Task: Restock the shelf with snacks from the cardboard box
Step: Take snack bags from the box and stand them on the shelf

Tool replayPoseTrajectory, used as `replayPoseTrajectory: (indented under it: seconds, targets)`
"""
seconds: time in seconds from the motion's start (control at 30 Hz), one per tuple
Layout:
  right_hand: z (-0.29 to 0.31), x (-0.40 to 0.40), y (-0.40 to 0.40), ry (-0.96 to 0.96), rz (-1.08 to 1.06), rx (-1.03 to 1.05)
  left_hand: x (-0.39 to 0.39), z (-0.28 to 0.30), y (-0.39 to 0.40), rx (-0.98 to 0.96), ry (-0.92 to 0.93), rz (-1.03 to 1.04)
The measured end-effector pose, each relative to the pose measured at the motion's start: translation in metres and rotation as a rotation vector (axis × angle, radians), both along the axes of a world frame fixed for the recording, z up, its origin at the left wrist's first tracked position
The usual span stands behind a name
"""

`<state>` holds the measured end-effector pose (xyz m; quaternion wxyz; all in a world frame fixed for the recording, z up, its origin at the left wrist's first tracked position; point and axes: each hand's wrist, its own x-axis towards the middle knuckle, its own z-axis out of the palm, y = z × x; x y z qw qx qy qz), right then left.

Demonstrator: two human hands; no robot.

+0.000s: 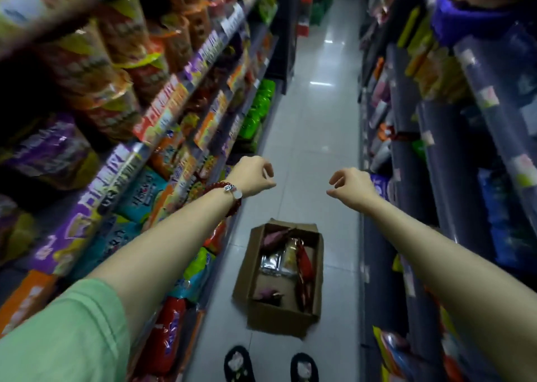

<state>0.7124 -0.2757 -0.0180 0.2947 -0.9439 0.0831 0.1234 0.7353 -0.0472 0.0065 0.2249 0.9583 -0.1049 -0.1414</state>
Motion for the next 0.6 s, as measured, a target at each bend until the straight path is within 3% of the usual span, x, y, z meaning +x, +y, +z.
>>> replayPoseTrajectory:
  seconds: [0.23,0.5,0.6]
  targets:
    - [-0.149,-0.018,-0.025,0.112,-0.135,0.051,0.006,-0.149,-0.016,0.009,0.141,0.008]
    - [-0.366,-0.031,-0.023,0.187,-0.21,0.209,0.004,-0.369,-0.001,-0.005,0.264,0.095]
    - [-0.445,-0.032,-0.021,0.192,-0.2,0.181,0.008,-0.451,0.005,-0.007,0.276,0.116]
